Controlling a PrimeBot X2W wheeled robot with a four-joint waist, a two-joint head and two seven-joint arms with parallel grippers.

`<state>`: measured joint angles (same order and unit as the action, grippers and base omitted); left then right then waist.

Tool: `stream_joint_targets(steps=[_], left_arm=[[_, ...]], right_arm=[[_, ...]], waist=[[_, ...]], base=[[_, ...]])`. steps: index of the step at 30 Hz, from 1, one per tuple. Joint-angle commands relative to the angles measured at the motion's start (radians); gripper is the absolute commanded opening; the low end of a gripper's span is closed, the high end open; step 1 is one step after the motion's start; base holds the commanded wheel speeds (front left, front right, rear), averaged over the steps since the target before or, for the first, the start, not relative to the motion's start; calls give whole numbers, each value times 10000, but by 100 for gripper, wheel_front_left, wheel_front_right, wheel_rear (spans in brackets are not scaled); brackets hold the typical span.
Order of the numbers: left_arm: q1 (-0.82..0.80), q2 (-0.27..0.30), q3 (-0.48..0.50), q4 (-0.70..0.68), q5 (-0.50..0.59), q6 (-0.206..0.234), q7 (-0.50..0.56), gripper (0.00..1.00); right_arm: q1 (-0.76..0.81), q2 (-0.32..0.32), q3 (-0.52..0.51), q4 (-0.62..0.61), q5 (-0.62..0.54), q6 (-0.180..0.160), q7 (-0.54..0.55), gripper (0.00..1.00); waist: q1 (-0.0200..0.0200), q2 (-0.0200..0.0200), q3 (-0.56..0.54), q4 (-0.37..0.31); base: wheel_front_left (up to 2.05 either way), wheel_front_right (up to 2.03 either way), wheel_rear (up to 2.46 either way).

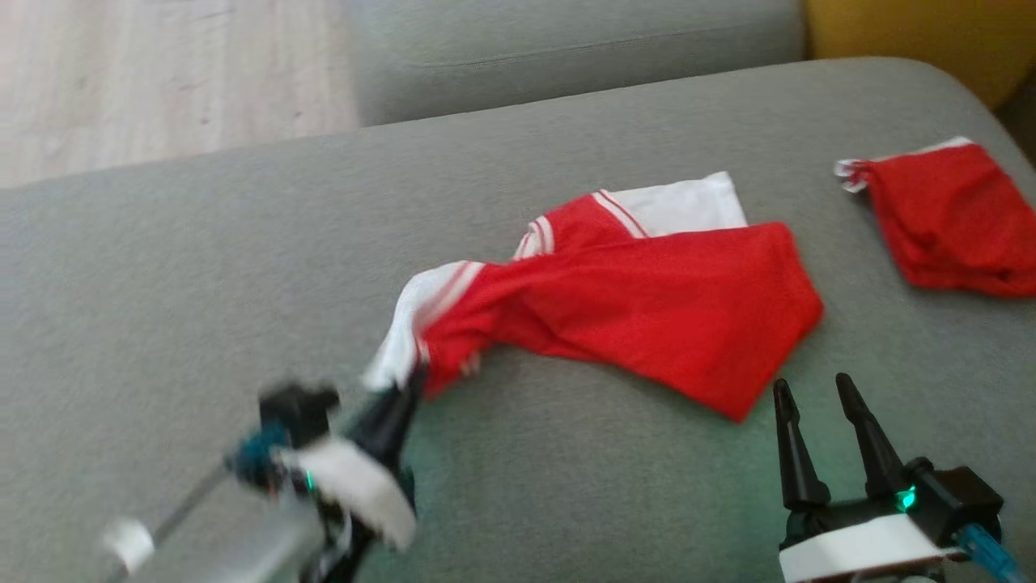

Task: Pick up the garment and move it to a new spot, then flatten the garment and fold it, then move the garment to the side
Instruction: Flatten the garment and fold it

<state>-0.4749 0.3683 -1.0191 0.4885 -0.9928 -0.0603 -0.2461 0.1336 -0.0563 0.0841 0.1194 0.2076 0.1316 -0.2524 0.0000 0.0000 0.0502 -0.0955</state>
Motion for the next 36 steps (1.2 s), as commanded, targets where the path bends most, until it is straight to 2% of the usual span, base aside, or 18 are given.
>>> stream_joint_targets(steps=[1,7,8,9,10,13,18,19,24,27,31,36], left_arm=[[-135,146,434,-377,139,87,-148,0],[1368,-549,503,-689,664,-189,-154,0],[1495,-633,417,-638,669,-234,-154,20],[1575,-699,339,-575,665,-260,-150,89],[1618,-746,321,-522,668,-249,-149,100],[1740,-854,650,-570,635,48,-152,100],[2551,-856,2213,-1609,527,526,-154,100],[2551,-856,2213,-1609,527,526,-154,100],[3361,-679,4068,-2799,541,759,-155,100],[3455,-523,4912,-3006,1070,1153,-155,100],[3076,-489,4749,-2179,1913,1535,-138,100],[2139,-1024,4201,-534,2369,1414,10,100]], right_arm=[[-252,-169,207,-381,-85,-9,-93,100],[-283,-339,234,-411,-87,-9,-93,100],[-289,-357,260,-404,-88,-9,-93,100],[-298,-369,281,-394,-87,-9,-93,100],[-312,-379,318,-384,-89,-9,-93,100],[-323,-396,365,-367,-82,-9,-93,100],[-248,-383,349,-388,-86,-9,-93,100],[-248,-383,349,-388,-86,-9,-93,100],[-285,-374,404,-369,-72,-9,-93,100],[-379,-427,414,-390,-64,-9,-93,100],[-459,-515,374,-400,-60,-9,-93,100],[-619,-595,421,-393,-50,-9,-93,100]], waist=[[0,0,95,381],[0,0,143,952],[0,0,135,1006],[0,0,124,1056],[0,0,114,1081],[0,0,83,1127],[0,0,116,1129],[0,0,116,1129],[0,0,252,977],[0,0,399,880],[0,0,566,824],[0,0,784,727]], base=[[0,0,0],[0,0,0],[0,0,0],[0,0,0],[0,0,0],[0,0,0],[0,0,0],[0,0,0],[0,0,0],[0,0,0],[0,0,0],[0,0,0]])
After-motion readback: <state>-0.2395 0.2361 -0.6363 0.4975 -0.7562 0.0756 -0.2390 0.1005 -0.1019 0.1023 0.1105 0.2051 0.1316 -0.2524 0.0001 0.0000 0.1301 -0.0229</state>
